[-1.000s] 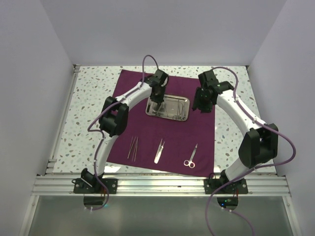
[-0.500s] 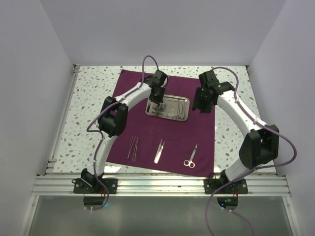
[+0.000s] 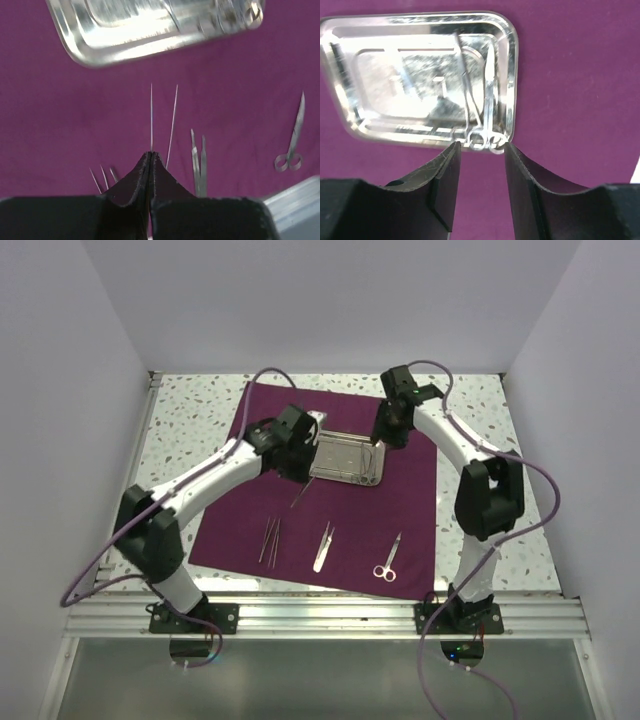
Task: Open and lay out the surgical kit
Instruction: Place the medical item in the surgical kit.
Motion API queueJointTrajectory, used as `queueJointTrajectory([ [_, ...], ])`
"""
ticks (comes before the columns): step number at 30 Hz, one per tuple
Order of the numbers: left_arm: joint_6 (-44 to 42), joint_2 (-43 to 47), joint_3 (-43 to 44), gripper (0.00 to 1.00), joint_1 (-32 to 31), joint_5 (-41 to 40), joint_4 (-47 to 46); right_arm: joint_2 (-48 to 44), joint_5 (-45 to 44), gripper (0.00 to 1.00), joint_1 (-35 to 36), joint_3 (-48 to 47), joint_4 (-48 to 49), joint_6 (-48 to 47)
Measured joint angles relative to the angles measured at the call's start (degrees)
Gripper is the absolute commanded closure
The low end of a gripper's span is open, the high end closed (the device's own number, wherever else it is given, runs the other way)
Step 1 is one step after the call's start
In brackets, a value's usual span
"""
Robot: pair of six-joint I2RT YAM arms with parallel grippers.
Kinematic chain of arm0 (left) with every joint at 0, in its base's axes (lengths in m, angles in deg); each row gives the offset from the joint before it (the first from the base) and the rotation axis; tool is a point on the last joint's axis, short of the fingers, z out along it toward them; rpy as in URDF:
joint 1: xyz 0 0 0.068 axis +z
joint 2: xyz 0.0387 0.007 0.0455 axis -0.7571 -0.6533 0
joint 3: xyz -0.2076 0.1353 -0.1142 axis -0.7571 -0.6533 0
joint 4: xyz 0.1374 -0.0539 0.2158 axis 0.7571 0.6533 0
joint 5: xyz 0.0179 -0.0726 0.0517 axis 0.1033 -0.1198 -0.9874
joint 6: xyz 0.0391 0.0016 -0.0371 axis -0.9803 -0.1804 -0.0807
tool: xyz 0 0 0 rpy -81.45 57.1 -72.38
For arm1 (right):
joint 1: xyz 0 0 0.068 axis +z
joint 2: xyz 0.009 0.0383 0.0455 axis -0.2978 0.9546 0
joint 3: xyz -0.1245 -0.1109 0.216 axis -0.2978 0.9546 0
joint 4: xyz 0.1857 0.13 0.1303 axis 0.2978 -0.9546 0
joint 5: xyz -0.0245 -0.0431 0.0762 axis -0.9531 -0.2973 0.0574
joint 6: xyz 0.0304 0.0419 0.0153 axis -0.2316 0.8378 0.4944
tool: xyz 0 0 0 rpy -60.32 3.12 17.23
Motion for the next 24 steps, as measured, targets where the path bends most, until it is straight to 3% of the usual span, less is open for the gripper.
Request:
queueJointTrajectory([
  [4,2.45,12.37,-13.94,1.00,-2.89,1.68,-0.20,6.38,-1.07,0.57,0.07,-1.95,-0.15,0.50],
  [9,5.62,20.63,-27.80,1.00,-2.86,1.84,1.11,10.43,-1.18,0.57,0.37,-2.12,-0.17,0.85],
  [16,7.98,24.20,-34.75,1.00,-2.75,0.90,1.16,11.85,-1.05,0.58,1.33,-2.12,0.17,1.31],
  [17,8.20,24.20,-34.91,0.94,-2.75,0.52,1.03,11.93,-1.07,0.58,1.49,-2.12,0.26,1.31],
  [18,8.39,24.20,-35.06,0.76,-2.75,0.09,0.90,12.11,-1.07,0.58,1.62,-2.12,0.44,1.33],
  [24,10.29,24.20,-35.30,0.31,-2.75,-2.10,0.24,14.29,-1.25,0.62,2.34,-1.73,1.44,1.79],
])
